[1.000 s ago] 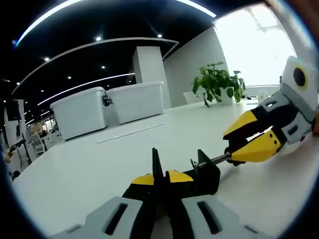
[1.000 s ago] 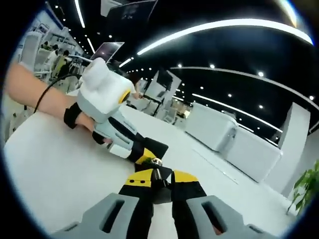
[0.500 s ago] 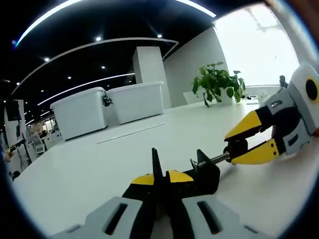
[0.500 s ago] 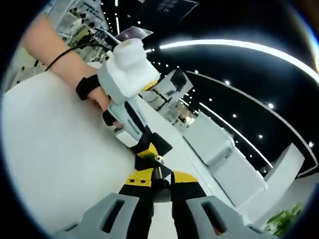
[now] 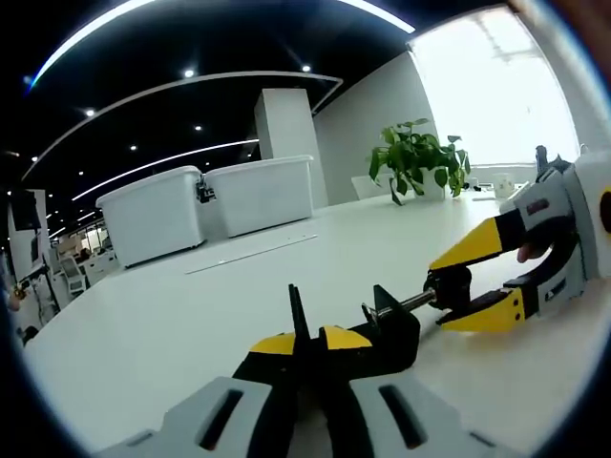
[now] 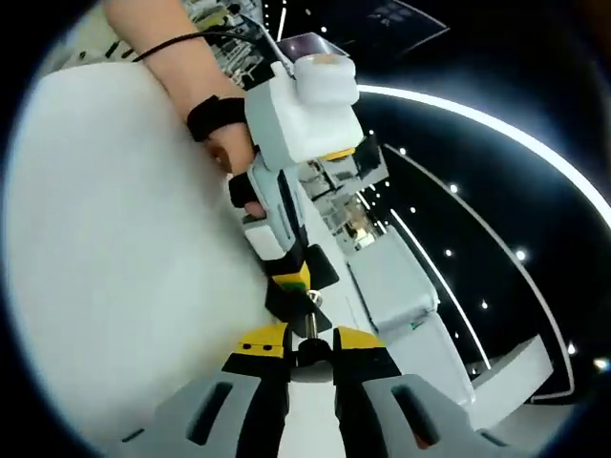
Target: Clamp the fixed fixture on the desktop, loosen the retaining clip, secure it to the edge of the desk, and tighten the retaining clip.
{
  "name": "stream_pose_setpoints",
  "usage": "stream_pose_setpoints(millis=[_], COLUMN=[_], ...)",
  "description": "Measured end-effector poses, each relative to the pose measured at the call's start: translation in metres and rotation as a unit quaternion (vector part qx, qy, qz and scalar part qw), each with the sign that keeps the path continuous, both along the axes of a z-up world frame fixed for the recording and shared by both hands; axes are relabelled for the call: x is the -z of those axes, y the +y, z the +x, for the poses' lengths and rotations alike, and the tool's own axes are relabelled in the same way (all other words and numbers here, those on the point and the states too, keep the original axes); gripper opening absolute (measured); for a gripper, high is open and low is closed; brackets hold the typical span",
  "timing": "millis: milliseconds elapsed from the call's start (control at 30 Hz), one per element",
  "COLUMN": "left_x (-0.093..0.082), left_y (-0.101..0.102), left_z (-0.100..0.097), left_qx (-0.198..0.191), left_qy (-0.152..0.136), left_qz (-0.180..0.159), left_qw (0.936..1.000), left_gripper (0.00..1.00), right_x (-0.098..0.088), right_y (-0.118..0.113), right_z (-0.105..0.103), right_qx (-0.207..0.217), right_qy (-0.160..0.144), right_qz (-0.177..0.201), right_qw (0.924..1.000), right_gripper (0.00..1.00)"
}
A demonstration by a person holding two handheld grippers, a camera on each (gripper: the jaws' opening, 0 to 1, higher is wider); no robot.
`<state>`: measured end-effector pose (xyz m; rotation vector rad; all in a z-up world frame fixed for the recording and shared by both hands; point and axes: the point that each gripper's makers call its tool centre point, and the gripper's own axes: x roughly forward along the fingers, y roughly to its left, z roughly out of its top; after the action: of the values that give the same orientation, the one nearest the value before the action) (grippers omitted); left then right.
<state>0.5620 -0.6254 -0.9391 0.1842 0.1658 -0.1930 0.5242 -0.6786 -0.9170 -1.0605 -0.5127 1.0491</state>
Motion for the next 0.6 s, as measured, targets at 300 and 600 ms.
stream_pose_setpoints(millis=[300,600], left_x=[0.000,0.000], left_y=[0.001,0.001], left_z=[0.002,0.001], left_qx=[-0.001,-0.001], left_qy=[0.000,-0.001], left_qz=[0.001,0.003], left_qw=[1.0000,1.0000], left_gripper=[0.08,0.08], right_x=[-0.021,-0.032], right_y=[-0.003,-0.016], right_z=[0.003,0.022], right_qx=[0.003,0.020], right_qy=[0.143,0.418], right_qz=[0.099,0.235], right_qw=[0.9848,0.8773], right_gripper=[0.23,0.24])
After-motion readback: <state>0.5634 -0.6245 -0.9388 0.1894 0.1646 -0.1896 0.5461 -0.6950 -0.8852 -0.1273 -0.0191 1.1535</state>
